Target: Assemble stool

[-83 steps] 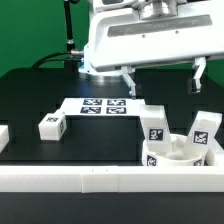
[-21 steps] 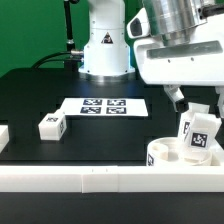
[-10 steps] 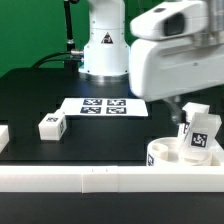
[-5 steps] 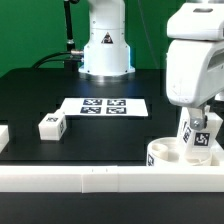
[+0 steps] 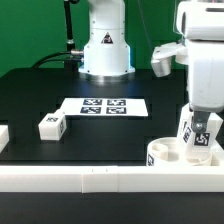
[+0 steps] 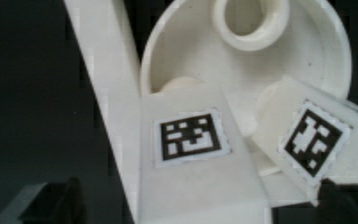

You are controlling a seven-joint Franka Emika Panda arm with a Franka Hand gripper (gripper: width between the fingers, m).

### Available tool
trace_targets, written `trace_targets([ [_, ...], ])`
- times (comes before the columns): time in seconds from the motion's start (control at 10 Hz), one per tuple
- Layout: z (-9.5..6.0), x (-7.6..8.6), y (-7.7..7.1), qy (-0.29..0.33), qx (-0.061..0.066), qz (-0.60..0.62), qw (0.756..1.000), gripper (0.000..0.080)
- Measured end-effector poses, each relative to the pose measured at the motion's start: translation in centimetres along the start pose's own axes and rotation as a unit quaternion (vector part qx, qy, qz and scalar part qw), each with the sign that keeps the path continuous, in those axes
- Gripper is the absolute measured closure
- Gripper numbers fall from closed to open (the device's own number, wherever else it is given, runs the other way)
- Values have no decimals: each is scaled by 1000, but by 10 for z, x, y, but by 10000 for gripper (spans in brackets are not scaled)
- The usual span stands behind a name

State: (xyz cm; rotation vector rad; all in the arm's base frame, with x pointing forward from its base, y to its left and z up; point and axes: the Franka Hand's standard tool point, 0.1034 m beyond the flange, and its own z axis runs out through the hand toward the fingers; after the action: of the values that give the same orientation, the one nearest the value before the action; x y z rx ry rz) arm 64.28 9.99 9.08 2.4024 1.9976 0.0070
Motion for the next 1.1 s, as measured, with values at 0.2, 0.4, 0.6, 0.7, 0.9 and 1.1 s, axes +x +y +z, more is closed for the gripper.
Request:
trace_targets([
  [0.2, 7, 0, -3, -2, 4, -6, 1000, 373],
  [0.4, 10, -1, -4, -3, 7, -5, 1000, 465],
  [0.6, 10, -2, -4, -3, 7, 18, 1000, 465],
  [0.7, 11, -2, -4, -3, 7, 19, 1000, 465],
  [0.9, 12, -5, -4, 7, 12, 109, 994, 465],
  [1.1, 12, -5, -4, 39, -2, 282, 959, 465],
])
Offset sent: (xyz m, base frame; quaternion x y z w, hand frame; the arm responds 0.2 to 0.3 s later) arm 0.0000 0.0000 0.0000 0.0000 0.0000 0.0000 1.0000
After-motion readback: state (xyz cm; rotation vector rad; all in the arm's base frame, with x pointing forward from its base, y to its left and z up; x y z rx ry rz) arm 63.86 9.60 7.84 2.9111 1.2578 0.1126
